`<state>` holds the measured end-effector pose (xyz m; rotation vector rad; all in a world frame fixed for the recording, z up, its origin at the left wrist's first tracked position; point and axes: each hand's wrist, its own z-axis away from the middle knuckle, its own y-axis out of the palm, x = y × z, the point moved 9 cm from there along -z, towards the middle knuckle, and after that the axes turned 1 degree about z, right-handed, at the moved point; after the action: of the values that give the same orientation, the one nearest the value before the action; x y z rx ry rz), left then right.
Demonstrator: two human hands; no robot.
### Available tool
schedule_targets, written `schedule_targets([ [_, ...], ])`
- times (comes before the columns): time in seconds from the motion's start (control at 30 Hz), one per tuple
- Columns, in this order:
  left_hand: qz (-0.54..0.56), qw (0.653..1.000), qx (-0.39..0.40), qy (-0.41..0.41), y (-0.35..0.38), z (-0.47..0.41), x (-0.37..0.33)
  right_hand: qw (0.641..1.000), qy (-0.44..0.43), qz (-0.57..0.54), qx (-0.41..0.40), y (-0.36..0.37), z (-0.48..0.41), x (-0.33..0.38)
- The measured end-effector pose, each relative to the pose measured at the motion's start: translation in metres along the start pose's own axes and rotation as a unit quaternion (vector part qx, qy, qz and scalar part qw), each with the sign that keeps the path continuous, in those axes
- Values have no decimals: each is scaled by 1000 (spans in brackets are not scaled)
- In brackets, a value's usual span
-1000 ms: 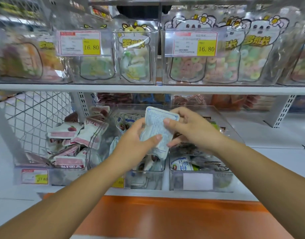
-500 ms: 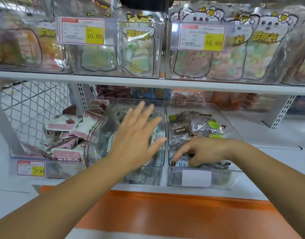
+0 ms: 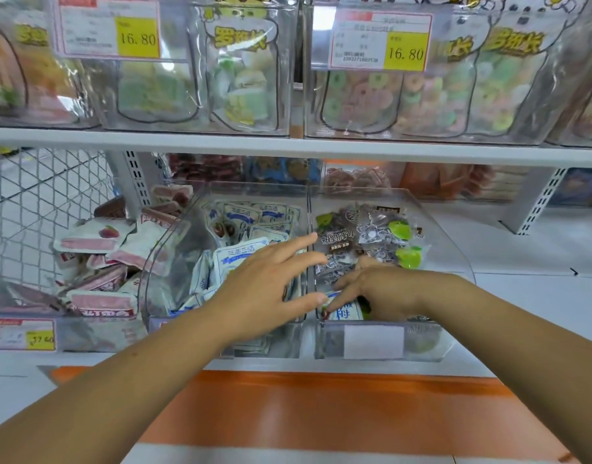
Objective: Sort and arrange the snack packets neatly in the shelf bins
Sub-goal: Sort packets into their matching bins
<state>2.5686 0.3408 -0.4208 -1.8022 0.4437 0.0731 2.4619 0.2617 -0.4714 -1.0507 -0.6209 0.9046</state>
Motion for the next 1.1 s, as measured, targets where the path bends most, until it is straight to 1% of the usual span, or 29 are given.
schedule_targets([
  [0.07, 5, 1000, 3, -1, 0, 1, 0, 998, -14, -30, -46, -8, 1, 1],
  [0.13, 11, 1000, 4, -3, -1, 1, -1, 991, -18, -96, -96, -18, 6, -2],
  [0.23, 19, 1000, 8, -8, -1, 2, 0, 968, -9, -208, -140, -27, 13, -13],
  [0.3, 32, 999, 20, -14, -1, 2, 0, 952, -2, -251, -176, -34, 17, -18],
  [0.37, 62, 997, 36, -29, -1, 2, -1, 928, 9, -294, -228, -45, 26, -25],
  [0.4, 84, 995, 41, -40, -1, 2, -1, 911, 11, -324, -256, -53, 32, -27],
  [0.47, 149, 987, 17, -50, -7, 2, -5, 870, 9, -387, -305, -70, 46, -28],
  [0.5, 202, 978, -6, -55, -12, 2, -8, 854, 3, -406, -325, -80, 53, -25],
  [0.53, 268, 961, -33, -67, -18, 3, -10, 844, -3, -417, -338, -88, 58, -19],
  [0.57, 337, 935, -64, -87, -23, 3, -9, 839, -11, -424, -341, -95, 61, -10],
  [0.63, 439, 877, -134, -139, -34, 6, -1, 837, -39, -447, -314, -99, 59, 14],
  [0.67, 452, 860, -173, -161, -42, 8, 7, 837, -51, -463, -287, -98, 57, 24],
  [0.73, 412, 853, -240, -210, -59, 17, 30, 843, -45, -473, -254, -97, 58, 26],
  [0.77, 376, 858, -258, -236, -67, 23, 45, 855, -27, -447, -261, -100, 63, 17],
  [0.8, 332, 868, -259, -262, -72, 28, 59, 872, -1, -403, -279, -104, 70, 3],
  [0.83, 275, 885, -243, -285, -75, 33, 72, 887, 31, -353, -295, -107, 79, -14],
  [0.9, 122, 919, -206, -314, -78, 40, 89, 910, 98, -268, -301, -104, 95, -49],
  [0.93, 55, 930, -202, -302, -79, 40, 88, 921, 126, -229, -290, -98, 98, -63],
  [0.97, 3, 941, -201, -274, -80, 37, 79, 930, 149, -194, -276, -90, 100, -74],
  [1.0, -21, 952, -196, -233, -77, 31, 65, 937, 163, -164, -263, -83, 99, -83],
  [1.03, -16, 966, -178, -187, -70, 24, 50, 941, 162, -144, -259, -77, 97, -88],
  [1.1, 23, 988, -117, -99, -51, 9, 19, 945, 144, -137, -259, -67, 92, -91],
])
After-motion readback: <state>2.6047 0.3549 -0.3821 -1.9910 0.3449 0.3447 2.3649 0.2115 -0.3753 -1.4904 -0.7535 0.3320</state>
